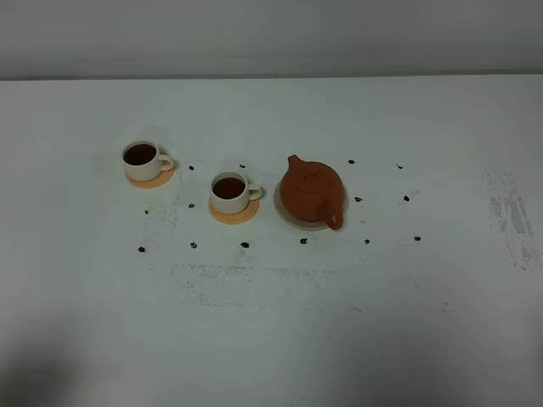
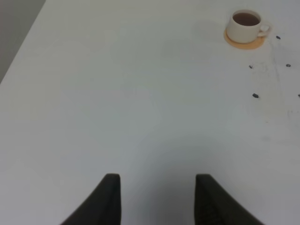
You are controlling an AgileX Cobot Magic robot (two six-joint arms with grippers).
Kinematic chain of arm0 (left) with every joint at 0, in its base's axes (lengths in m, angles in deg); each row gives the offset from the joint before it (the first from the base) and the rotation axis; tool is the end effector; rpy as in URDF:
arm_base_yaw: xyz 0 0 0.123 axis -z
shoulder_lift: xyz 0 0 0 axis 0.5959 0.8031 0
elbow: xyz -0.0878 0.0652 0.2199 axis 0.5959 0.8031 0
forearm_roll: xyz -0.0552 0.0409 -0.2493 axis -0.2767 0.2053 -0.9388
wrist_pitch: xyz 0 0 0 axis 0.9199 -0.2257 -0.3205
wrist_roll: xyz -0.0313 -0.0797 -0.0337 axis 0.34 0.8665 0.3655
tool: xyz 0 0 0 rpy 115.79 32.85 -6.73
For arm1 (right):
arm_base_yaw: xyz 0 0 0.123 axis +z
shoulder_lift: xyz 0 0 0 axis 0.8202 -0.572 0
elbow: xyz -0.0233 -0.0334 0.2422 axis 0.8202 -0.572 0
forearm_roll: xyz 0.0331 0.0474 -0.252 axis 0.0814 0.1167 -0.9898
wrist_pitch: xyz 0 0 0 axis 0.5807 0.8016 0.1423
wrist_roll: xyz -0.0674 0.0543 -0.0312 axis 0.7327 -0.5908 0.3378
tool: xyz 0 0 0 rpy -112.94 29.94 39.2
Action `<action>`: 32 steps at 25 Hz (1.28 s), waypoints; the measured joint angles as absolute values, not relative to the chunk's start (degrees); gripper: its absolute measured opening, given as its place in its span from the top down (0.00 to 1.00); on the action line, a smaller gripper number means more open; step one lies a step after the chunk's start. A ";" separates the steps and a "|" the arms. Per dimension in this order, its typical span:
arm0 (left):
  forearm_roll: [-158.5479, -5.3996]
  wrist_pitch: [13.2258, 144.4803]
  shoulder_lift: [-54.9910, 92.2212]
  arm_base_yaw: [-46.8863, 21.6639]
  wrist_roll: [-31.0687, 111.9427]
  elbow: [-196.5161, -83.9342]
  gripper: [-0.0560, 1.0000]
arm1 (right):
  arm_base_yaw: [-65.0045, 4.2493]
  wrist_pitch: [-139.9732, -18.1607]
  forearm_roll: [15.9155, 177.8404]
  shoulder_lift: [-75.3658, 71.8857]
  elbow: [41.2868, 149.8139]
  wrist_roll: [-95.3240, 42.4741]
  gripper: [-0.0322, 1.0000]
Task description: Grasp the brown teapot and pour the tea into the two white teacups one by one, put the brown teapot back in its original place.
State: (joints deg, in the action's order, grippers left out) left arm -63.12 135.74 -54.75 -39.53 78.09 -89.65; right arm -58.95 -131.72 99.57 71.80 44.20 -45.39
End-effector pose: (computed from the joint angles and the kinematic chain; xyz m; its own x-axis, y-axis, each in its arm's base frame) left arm 0.0400 0.0096 0.2824 -0.4422 -0.0398 -0.8960 -0.1317 0.9911 0.0210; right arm 0.0399 0.0123 0.2808 -0.4579 0.0507 -0.8876 -0.0684 0.9934 0.0920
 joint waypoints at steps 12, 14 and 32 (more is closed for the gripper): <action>-63.12 135.74 -54.80 -39.53 78.09 -89.65 0.57 | -60.73 -131.68 99.71 71.80 44.20 -45.39 0.77; -63.12 135.74 -54.80 -39.53 78.09 -89.65 0.57 | -60.79 -131.68 99.71 71.80 44.20 -45.39 0.77; -63.12 135.74 -54.80 -39.57 78.02 -89.65 0.57 | -60.79 -131.68 99.71 71.80 44.20 -45.39 0.77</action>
State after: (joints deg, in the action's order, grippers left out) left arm -63.12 135.74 -54.80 -39.57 78.02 -89.65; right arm -60.79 -131.68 99.71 71.80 44.20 -45.39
